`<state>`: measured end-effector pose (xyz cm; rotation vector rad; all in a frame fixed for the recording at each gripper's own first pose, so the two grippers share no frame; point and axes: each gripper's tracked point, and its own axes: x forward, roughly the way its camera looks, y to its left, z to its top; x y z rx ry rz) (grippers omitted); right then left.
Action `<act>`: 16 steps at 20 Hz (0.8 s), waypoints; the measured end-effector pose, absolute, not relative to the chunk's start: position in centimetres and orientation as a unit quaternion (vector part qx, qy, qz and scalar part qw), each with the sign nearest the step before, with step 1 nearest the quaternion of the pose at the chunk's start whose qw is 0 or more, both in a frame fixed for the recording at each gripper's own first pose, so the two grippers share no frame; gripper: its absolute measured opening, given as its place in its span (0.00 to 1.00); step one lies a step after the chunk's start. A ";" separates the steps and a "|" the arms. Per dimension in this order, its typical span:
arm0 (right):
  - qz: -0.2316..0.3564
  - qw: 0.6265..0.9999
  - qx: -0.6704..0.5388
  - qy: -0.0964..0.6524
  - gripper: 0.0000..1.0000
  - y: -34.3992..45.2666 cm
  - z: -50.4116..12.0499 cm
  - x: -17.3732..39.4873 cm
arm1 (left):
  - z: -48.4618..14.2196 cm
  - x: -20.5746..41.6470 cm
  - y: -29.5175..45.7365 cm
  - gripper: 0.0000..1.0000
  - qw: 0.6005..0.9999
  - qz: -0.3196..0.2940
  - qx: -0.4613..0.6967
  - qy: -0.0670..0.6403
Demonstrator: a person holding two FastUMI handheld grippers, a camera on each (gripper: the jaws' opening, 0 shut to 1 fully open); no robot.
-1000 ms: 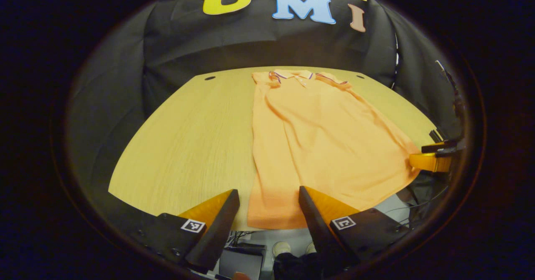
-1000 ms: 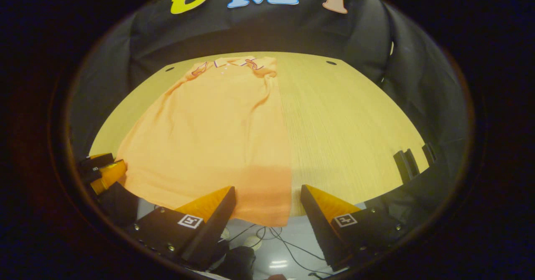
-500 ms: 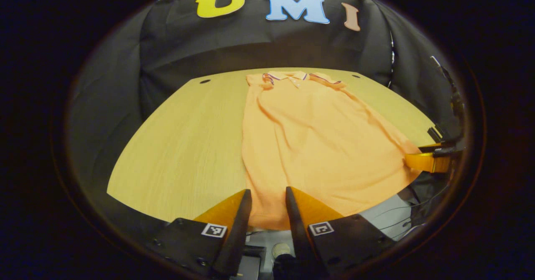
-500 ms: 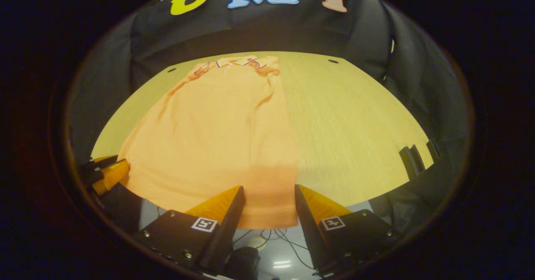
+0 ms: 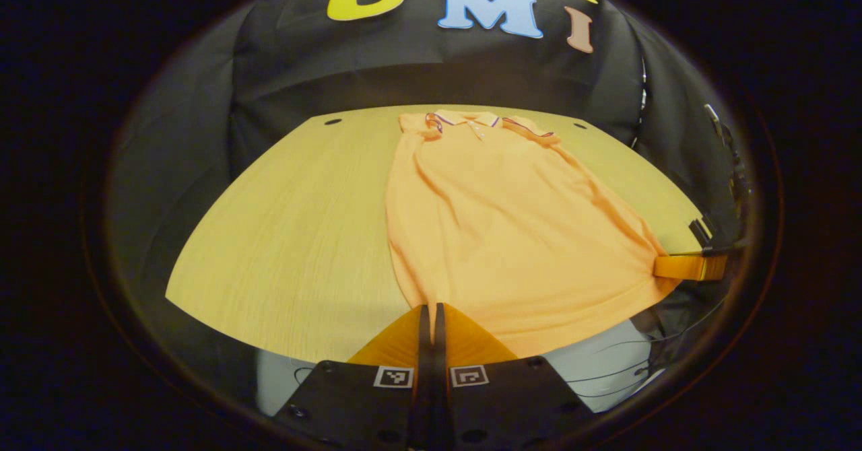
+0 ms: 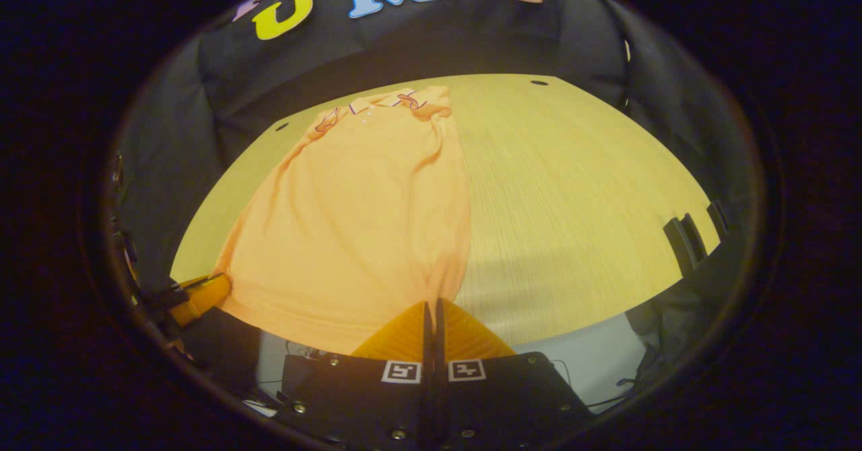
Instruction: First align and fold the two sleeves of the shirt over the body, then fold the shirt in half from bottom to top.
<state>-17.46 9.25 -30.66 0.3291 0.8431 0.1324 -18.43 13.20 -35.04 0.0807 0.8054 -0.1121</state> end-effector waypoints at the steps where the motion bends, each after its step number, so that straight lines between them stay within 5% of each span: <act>1: 0.073 0.900 0.158 0.400 0.01 9.1 -29.9 -17.3 | -34.7 -18.4 13.3 0.06 0.918 -0.048 0.035 0.393; 16: 0.094 0.949 0.156 0.258 0.01 6.2 -15.1 -7.5 | -20.3 -7.5 10.6 0.06 0.961 -0.055 -0.005 0.272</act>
